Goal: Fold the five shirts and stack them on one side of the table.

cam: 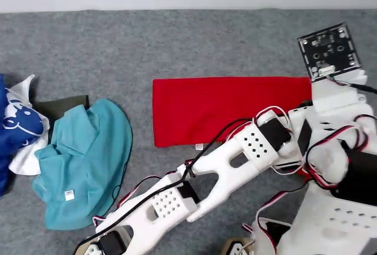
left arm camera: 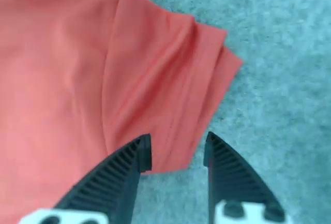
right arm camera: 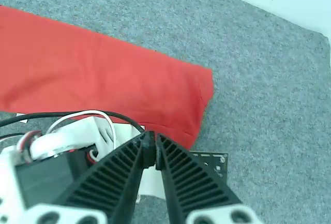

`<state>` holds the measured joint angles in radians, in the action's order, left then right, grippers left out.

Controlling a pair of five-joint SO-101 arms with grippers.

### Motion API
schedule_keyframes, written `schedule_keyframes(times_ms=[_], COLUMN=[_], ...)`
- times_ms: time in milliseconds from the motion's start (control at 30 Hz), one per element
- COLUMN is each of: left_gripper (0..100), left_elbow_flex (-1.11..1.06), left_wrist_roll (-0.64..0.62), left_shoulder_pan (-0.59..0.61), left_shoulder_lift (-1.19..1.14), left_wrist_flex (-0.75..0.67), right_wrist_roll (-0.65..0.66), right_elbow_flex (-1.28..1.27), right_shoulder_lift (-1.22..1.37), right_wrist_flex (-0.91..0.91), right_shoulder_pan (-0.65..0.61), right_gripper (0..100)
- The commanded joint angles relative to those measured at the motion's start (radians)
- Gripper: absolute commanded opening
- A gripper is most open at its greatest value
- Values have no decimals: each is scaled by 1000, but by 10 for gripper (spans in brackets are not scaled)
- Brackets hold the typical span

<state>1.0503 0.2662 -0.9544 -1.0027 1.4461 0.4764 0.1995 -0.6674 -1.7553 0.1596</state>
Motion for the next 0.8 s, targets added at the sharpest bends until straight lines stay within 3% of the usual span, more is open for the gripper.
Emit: schedule_keyframes(times_ms=[0, 300, 600, 767], left_gripper=[174, 165, 4, 5], left_elbow_flex=[13, 51, 56, 79], left_wrist_roll=[-6, -5, -3, -2], left_shoulder_pan=[-3, 2, 9, 11], left_shoulder_lift=[-35, -94, -92, -77], left_wrist_flex=[-31, -9, 6, 34], right_wrist_roll=[-8, -8, -8, -8], right_elbow_flex=[5, 3, -23, -80], right_shoulder_lift=[-16, -16, -19, -25], right_wrist_flex=[-38, -38, -38, -38], right_shoulder_pan=[-10, -10, -10, -7], right_gripper=[12, 12, 12, 11])
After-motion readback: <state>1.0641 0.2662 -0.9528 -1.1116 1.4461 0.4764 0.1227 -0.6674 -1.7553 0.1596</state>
